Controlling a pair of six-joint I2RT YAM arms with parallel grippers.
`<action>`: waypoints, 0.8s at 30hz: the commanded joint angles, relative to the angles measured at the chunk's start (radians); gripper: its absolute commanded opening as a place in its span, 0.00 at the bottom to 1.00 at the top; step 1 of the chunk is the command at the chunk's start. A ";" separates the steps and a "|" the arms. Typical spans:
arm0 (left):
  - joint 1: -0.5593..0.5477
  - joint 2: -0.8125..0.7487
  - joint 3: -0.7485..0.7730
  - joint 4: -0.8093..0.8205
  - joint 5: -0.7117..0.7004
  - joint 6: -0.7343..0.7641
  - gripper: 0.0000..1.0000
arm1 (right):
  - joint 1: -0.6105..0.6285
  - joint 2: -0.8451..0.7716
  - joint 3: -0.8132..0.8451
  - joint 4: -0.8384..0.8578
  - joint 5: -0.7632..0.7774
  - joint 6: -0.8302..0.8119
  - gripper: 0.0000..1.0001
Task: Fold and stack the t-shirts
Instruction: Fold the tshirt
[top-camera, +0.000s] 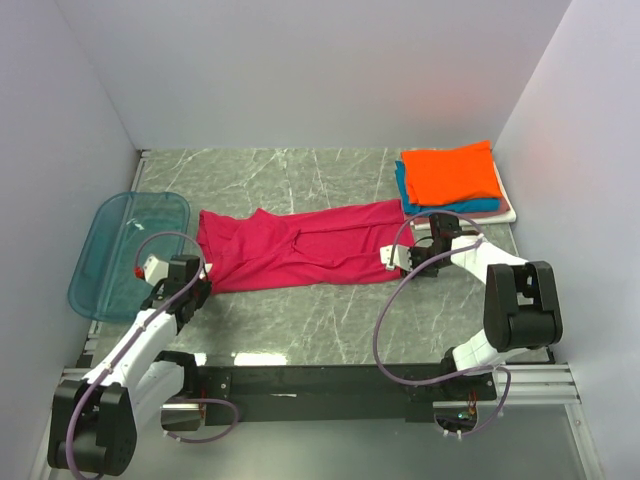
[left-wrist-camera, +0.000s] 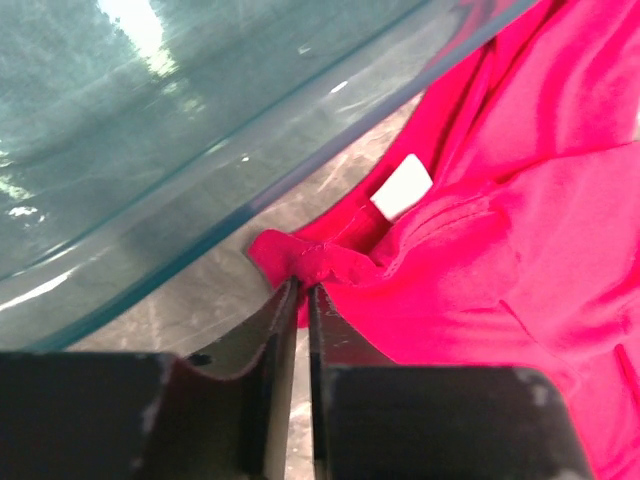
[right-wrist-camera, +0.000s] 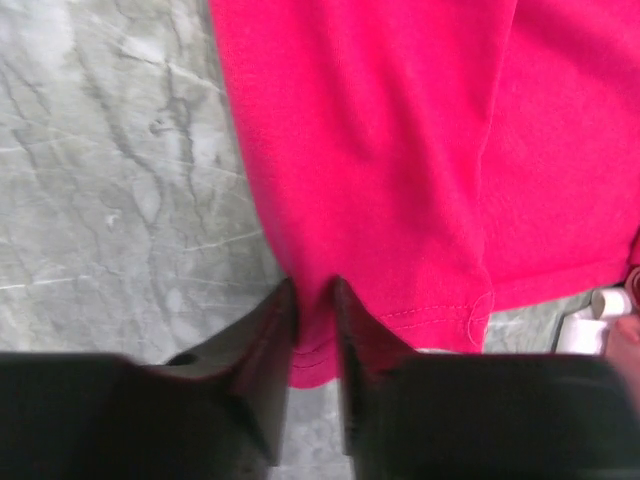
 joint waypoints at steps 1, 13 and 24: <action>0.003 -0.014 0.053 -0.001 -0.015 0.016 0.13 | 0.004 0.023 0.009 0.008 0.042 0.007 0.27; 0.003 -0.094 0.086 -0.109 -0.042 0.015 0.01 | -0.034 -0.086 -0.003 -0.126 -0.007 0.001 0.00; 0.003 -0.160 0.109 -0.227 0.011 0.021 0.00 | -0.198 -0.319 -0.176 -0.308 0.018 -0.147 0.00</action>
